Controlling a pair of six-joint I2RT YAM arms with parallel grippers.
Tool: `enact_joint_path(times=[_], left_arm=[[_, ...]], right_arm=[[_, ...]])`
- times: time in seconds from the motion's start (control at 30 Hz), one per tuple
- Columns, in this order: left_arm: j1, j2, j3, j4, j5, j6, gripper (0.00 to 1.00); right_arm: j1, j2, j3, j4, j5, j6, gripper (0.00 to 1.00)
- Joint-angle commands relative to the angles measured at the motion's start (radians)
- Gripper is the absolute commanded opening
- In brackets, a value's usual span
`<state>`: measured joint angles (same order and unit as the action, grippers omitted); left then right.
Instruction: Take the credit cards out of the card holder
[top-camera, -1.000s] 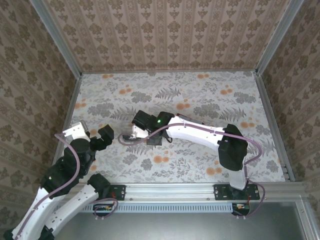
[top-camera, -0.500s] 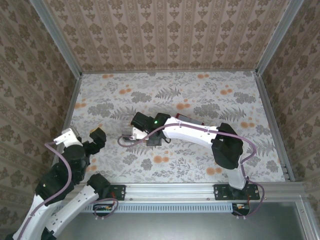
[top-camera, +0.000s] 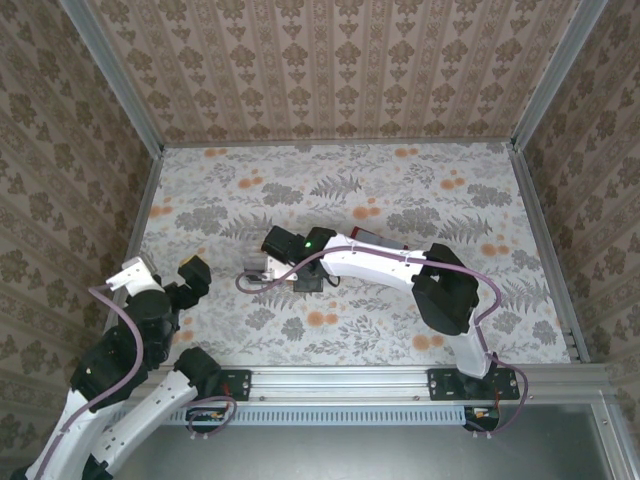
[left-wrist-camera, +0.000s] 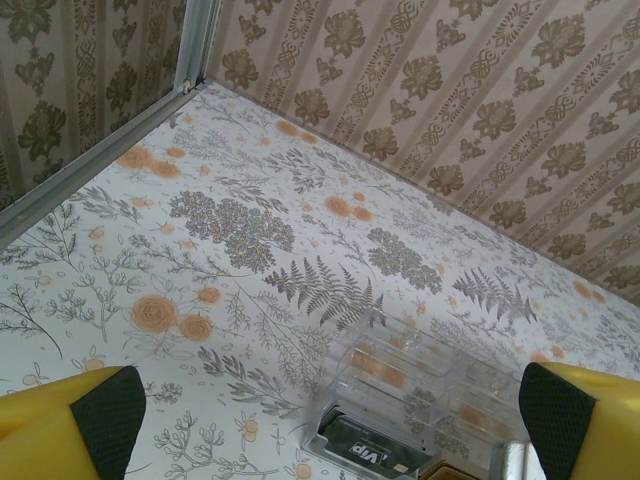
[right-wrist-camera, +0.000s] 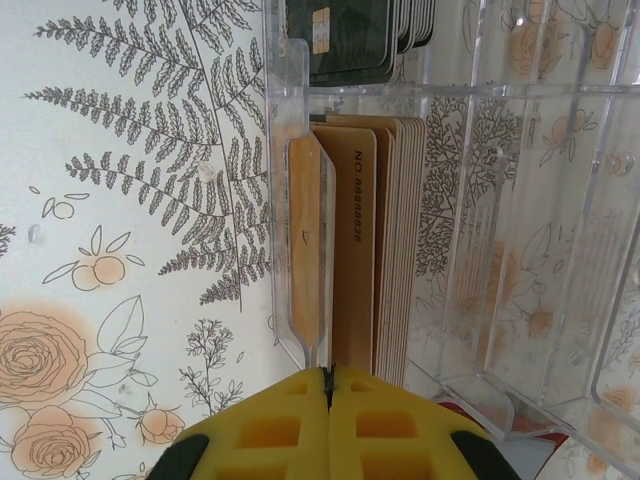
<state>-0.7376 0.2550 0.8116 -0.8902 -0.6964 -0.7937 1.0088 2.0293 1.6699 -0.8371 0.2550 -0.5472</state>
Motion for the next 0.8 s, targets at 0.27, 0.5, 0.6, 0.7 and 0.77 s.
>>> enact_joint_path(times=[0.27,0.5,0.6,0.7,0.77], left_arm=[[0.006,-0.003,-0.015,0.01,-0.008,0.001,1.0],[0.006,-0.002,-0.014,0.008,-0.008,0.002,1.0],[0.006,-0.003,-0.012,0.007,-0.009,0.004,1.0],[0.006,-0.003,-0.014,0.008,-0.009,0.004,1.0],[0.006,-0.003,-0.016,0.01,-0.008,0.003,1.0]], right_arm=[[-0.013,0.045,0.027,-0.004,-0.028,0.012,0.02],[-0.015,0.068,0.041,-0.006,-0.034,0.019,0.12],[-0.016,0.068,0.04,-0.001,-0.029,0.02,0.14],[-0.018,0.066,0.035,0.006,-0.025,0.023,0.2],[-0.019,0.065,0.032,0.015,-0.02,0.025,0.2]])
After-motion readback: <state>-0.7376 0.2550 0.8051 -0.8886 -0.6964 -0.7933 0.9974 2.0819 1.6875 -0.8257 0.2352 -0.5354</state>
